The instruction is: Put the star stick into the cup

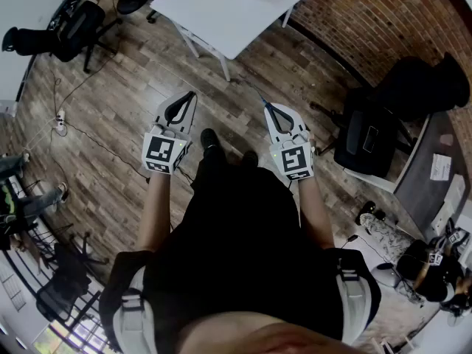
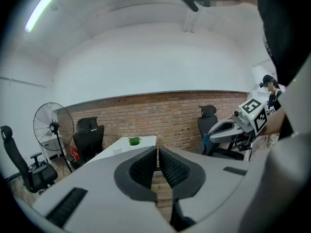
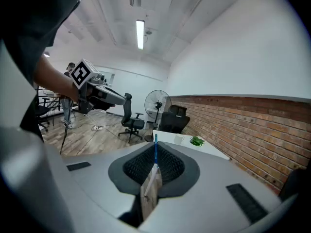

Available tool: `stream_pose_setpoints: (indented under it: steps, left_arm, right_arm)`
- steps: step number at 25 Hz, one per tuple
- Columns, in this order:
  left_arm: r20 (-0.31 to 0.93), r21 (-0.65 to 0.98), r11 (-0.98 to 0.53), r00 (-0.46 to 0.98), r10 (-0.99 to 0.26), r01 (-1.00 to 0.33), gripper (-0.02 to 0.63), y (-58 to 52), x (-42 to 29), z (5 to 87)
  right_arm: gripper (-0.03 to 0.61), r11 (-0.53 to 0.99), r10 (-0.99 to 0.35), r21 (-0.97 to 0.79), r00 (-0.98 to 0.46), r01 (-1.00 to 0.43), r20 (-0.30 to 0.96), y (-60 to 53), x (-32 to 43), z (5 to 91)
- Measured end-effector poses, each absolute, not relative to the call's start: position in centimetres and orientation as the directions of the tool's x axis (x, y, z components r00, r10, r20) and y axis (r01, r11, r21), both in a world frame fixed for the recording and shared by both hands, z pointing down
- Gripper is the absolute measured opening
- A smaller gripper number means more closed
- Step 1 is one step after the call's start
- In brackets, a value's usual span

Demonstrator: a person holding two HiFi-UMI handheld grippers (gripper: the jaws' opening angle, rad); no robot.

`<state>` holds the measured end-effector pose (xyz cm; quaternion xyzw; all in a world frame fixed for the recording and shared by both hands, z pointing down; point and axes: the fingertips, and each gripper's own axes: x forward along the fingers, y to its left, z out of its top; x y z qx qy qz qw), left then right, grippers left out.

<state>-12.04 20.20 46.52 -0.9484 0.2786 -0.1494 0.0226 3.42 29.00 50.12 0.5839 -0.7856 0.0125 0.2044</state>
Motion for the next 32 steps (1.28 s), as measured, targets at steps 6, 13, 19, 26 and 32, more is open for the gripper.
stream_pose_setpoints:
  steps: [6,13,19,26,32]
  left_arm:
    - [0.288,-0.159,-0.861,0.812,-0.508,-0.483,0.031,25.0,-8.6,46.2]
    - [0.296,-0.164,-0.861,0.809,-0.508,-0.481,0.031,26.9,-7.4,46.1]
    - [0.306,-0.15,-0.866,0.81,-0.5,-0.477,0.031,25.6,-7.3,46.7]
    - [0.299,-0.127,-0.875,0.823,-0.483,-0.467,0.031,22.0,-8.0,46.8]
    - [0.288,-0.119,-0.889,0.842,-0.457,-0.442,0.031,18.4,-7.7,46.5]
  right_arm:
    - [0.009,0.299,-0.924,0.204,-0.229,-0.932,0.306,32.6,6.8,49.3]
    - [0.009,0.291,-0.927,0.198,-0.224,-0.936,0.301,34.3,8.6,49.4]
    - [0.009,0.268,-0.929,0.196,-0.199,-0.943,0.311,33.1,9.2,49.5]
    - [0.009,0.259,-0.927,0.196,-0.186,-0.946,0.327,30.3,8.2,49.5]
    - [0.009,0.246,-0.927,0.201,-0.17,-0.948,0.334,26.9,7.7,49.2]
